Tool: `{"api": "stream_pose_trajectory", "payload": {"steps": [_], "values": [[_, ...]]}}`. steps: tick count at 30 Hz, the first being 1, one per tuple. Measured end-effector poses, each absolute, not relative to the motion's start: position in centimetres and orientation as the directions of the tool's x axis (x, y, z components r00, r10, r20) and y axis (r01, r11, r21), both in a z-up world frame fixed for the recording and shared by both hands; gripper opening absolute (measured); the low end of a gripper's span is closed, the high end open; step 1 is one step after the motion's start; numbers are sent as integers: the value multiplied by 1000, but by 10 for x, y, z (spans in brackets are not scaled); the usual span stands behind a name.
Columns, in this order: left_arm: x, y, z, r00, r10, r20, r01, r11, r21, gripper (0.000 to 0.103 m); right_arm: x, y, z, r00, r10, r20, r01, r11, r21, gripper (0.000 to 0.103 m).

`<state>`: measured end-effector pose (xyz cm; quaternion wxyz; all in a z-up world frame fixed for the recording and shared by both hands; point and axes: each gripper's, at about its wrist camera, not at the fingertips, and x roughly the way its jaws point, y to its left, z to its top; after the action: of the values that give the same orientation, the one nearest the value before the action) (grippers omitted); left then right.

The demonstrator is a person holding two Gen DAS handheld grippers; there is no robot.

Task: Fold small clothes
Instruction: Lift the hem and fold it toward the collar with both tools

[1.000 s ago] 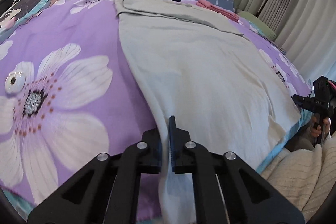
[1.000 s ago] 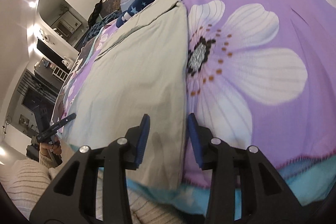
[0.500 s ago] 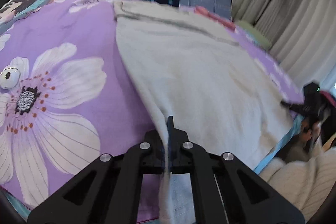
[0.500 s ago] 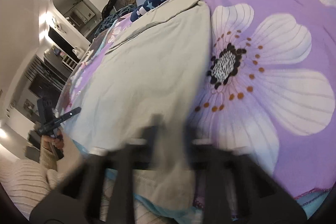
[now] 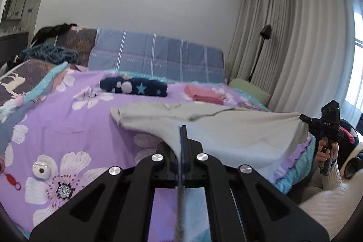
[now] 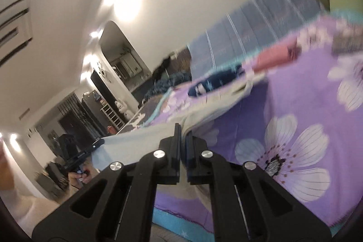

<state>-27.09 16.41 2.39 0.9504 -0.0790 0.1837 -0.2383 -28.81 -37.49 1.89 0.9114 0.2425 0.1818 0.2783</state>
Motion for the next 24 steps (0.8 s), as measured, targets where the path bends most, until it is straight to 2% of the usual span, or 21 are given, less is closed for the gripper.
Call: {"api": "stream_pose_trajectory", "payload": {"steps": [2,4,7,11,15,19,22,24], "values": [[-284,168,23,821,-485,-301,420,871,-257,2,-317,-379,26,831,524,-187,-390,788,476,5],[-274,165,16,818,-463,-341,391,883,-259,2,-313,-378,26,853,473,-221,-341,825,450,4],[-236,158,-3,785,-449,-426,360,891,-276,2,-280,-378,9,831,468,-302,-283,821,496,4],[-187,154,-18,750,-454,-482,345,889,-301,2,-219,-376,-21,783,486,-388,-210,794,571,3],[-133,153,-10,744,-446,-498,342,894,-290,2,-157,-381,-22,778,505,-374,-194,759,622,3],[-67,153,-2,748,-423,-512,316,905,-285,2,-87,-377,-12,789,470,-396,-173,788,590,3],[-15,145,-14,747,-377,-548,282,926,-252,2,-27,-370,-23,788,398,-469,-116,846,521,3],[18,137,-41,717,-350,-603,267,937,-227,3,14,-368,-50,758,327,-564,-29,881,472,4]]}}
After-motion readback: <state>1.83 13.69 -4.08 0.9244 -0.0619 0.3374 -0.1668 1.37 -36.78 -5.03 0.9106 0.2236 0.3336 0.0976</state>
